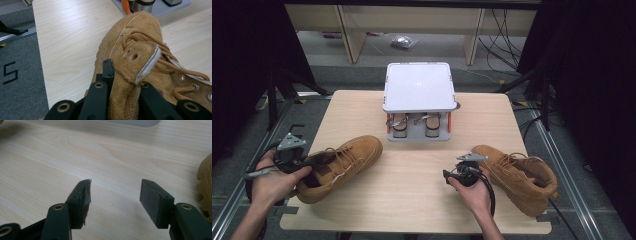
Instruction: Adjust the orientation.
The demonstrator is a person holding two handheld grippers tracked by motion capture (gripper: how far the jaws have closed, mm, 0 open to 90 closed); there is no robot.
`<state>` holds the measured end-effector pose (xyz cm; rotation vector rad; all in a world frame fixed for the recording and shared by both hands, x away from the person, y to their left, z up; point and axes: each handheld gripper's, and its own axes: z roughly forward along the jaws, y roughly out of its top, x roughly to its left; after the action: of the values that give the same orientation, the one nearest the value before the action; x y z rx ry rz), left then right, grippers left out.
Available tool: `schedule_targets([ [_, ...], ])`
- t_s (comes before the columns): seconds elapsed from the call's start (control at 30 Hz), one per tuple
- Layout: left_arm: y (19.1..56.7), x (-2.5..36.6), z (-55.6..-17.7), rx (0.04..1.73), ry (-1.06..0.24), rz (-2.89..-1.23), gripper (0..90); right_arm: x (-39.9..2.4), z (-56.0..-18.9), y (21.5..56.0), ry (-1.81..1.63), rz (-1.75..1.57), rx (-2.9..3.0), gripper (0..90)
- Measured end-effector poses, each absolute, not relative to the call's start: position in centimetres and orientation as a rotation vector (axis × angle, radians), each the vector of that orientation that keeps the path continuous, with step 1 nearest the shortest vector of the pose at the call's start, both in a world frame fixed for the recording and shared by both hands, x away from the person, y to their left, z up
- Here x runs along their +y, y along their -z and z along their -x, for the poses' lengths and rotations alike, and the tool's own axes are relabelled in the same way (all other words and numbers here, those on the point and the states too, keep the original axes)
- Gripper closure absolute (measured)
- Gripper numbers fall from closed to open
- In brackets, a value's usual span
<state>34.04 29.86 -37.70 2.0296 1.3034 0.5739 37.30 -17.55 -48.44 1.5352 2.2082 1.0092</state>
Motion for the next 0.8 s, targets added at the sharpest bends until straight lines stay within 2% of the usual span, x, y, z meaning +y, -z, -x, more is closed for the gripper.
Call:
schedule_targets([
  [0.8, 36.2, 31.1, -37.2, 1.389, -0.650, -1.929, 84.5, -17.7, -37.4, 48.7, -1.020, -1.509, 2.207, 42.8],
])
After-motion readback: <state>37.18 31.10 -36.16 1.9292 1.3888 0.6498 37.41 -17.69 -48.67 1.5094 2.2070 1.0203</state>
